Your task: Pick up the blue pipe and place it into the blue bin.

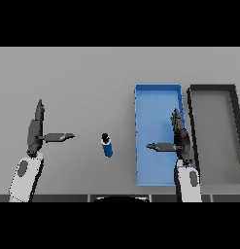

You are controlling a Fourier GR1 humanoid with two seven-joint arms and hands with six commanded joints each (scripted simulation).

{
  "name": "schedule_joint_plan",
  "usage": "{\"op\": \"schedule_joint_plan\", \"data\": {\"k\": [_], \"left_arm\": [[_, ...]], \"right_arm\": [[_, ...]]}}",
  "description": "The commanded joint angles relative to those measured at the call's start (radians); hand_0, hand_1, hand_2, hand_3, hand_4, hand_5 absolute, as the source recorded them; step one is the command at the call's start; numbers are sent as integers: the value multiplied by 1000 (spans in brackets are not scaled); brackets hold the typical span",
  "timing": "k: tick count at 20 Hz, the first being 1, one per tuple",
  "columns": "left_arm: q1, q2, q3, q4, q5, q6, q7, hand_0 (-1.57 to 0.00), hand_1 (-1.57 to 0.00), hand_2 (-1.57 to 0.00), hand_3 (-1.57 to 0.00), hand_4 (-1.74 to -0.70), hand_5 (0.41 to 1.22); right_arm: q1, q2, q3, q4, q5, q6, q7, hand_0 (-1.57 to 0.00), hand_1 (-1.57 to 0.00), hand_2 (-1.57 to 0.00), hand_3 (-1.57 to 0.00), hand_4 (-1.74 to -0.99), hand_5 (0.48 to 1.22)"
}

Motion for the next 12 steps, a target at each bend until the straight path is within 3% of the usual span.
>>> {"op": "schedule_joint_plan", "data": {"k": [1, 6, 8, 10, 12], "left_arm": [[4, 0, 0, -4, 0, 1, -7, 1, 1, 1, 1, -1074, 591], [49, 3, -8, -56, -1, 10, -23, 1, 1, 1, 1, -1074, 591], [56, 141, -58, -66, 9, -211, -78, 1, 1, 1, 1, -1073, 590], [66, 206, -57, -65, 38, -309, -91, 1, 1, 1, 1, -1076, 587], [54, 216, -68, -61, 35, -339, -99, 1, 1, 1, 1, -1078, 591]], "right_arm": [[4, 0, 1, -3, 0, 0, -3, 1, 1, 1, 1, -1225, 617], [43, 3, 15, -34, 4, 4, -20, 1, 1, 1, 1, -1225, 617], [105, -72, 80, -104, 88, 51, -89, 1, 1, 1, 1, -1224, 618], [135, -100, 100, -139, 121, 60, -85, 1, 1, 1, 1, -1225, 620], [143, -103, 121, -161, 151, 57, -70, 1, 1, 1, 1, -1215, 618]]}}
